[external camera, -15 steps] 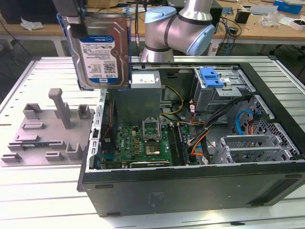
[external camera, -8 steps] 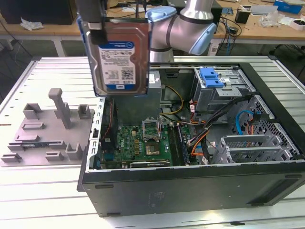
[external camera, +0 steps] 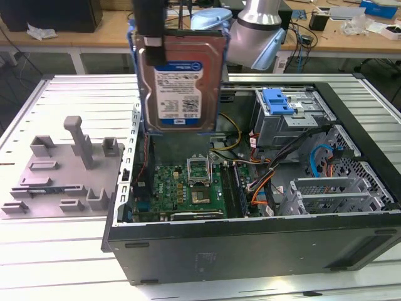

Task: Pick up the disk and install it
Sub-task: 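Pick up the disk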

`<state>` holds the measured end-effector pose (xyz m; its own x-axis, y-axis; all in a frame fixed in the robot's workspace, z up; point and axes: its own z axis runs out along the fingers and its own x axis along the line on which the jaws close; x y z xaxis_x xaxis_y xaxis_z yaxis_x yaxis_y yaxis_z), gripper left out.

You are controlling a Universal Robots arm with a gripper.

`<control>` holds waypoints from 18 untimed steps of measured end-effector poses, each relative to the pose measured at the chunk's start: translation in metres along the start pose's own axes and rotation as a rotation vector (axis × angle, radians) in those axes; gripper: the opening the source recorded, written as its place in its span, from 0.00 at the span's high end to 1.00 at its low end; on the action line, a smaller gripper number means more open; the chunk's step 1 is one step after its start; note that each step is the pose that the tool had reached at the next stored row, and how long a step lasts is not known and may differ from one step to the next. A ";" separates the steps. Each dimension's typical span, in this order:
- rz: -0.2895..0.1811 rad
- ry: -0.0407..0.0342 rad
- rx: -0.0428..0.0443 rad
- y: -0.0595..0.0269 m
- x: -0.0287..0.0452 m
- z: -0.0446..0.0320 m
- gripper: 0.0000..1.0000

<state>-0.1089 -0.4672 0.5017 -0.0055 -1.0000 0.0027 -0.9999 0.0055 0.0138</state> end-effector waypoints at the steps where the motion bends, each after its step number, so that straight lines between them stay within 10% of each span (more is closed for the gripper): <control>1: 0.000 0.0000 0.0000 -0.0063 0.0032 -0.0001 0.63; 14: 0.000 -0.0002 0.0000 -0.0735 0.0341 -0.0009 0.63; 18: 0.000 -0.0002 0.0000 -0.0755 0.0350 -0.0009 0.63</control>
<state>-0.0336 -0.5026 0.5017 -0.0056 -1.0000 0.0025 -0.9999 0.0056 0.0138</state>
